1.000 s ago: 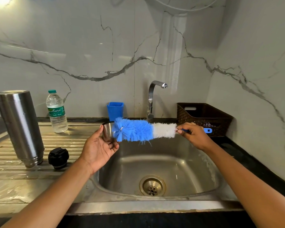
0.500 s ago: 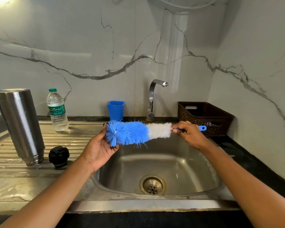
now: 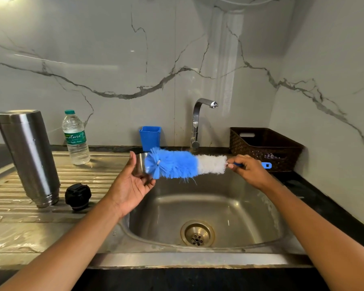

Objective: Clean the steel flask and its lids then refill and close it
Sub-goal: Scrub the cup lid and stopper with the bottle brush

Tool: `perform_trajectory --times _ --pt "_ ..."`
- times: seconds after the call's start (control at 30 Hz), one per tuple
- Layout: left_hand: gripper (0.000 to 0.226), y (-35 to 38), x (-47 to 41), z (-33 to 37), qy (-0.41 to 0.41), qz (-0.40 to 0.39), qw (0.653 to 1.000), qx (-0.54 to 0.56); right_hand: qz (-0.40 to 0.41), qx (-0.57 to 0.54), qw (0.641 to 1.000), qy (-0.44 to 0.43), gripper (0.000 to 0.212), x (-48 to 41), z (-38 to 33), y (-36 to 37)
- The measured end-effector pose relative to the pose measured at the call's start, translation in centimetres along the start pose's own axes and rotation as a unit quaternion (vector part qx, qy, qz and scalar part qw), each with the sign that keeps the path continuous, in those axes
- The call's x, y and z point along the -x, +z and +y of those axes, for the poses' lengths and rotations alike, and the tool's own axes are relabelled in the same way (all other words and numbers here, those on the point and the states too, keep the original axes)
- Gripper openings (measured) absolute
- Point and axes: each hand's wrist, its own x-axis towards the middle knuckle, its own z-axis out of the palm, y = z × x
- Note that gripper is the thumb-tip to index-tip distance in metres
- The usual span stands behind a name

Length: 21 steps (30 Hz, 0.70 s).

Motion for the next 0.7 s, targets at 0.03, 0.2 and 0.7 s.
perform_trajectory --times 0.03,0.2,0.7 --pt "0.063 0.0 0.0 0.0 -0.001 0.005 1.0 0.006 -0.003 -0.001 1.0 0.009 0.013 0.3 0.5 -0.3" --pt "0.056 0.2 -0.2 -0.5 -0.031 0.015 0.999 0.0 0.003 0.0 1.0 -0.018 0.015 0.3 0.4 0.3" --pt "0.07 -0.1 -0.3 -0.2 0.002 0.014 1.0 -0.025 0.022 -0.007 1.0 0.017 0.02 -0.1 0.4 -0.6"
